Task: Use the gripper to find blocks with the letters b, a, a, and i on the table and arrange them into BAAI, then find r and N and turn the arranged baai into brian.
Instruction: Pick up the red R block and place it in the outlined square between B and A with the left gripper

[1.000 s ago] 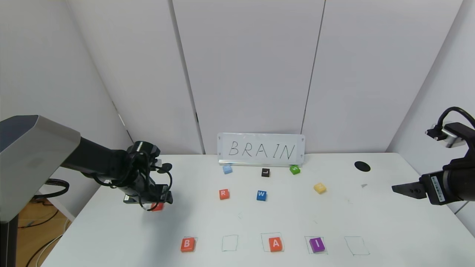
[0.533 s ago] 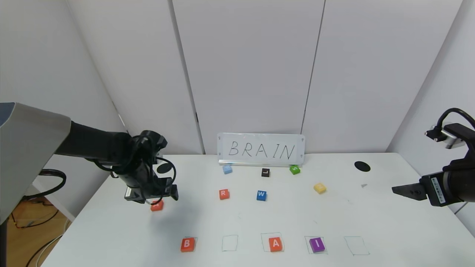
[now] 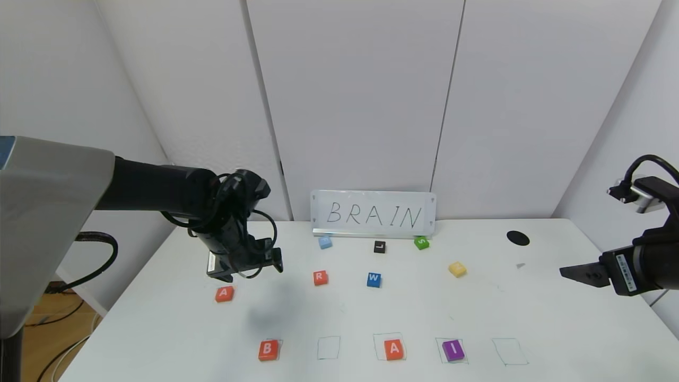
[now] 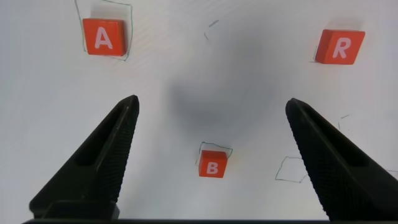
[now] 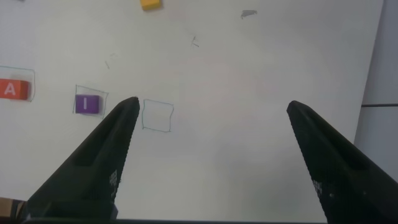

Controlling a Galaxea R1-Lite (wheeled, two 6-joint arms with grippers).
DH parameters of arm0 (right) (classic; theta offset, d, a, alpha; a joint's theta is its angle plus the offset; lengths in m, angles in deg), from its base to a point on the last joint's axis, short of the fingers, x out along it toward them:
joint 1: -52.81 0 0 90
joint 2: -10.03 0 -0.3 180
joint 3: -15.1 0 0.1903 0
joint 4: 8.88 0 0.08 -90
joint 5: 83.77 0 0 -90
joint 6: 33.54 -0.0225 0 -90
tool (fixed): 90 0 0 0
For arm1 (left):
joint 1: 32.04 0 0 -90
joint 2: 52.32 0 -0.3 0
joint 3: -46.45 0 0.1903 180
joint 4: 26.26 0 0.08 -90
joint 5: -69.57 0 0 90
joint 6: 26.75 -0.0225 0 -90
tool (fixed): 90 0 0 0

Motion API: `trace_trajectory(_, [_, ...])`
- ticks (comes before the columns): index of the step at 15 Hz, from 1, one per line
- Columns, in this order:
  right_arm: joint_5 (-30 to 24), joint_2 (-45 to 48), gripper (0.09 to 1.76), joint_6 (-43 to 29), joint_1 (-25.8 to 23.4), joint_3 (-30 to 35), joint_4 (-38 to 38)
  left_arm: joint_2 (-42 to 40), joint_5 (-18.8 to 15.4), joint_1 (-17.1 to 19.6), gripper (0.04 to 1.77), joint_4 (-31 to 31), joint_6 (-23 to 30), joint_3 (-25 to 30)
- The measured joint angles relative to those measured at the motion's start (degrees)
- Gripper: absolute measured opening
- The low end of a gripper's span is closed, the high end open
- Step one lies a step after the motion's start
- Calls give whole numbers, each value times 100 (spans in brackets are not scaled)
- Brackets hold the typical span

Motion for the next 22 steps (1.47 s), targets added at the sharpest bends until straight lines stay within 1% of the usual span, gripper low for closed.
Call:
trace_trajectory(4, [0,2,171,0,1,0,-4,146,-2,-323,169,-35,411,-293])
trace_trajectory(7, [0,2,171,-2,1,0,-6,254,20,-474,170,-35,532,-450])
trace_trajectory(10, [0,2,171,9,1,0,-6,513,271,-677,170,-35,925,-773])
trace_trajectory(13, [1,2,171,9,0,0,0,813,319,-874,171,-46,1134,-1114])
trace_trajectory(16, [-2,-2,171,9,6,0,0,1079,488,-1045,171,-37,1237,-1365])
trace_trajectory(18, [4,-4,171,9,23,2,-2,1254,596,-1097,171,-28,1303,-1530])
trace_trajectory(22, [6,-4,171,11,37,9,-6,1566,660,-1202,171,-17,1380,-1792])
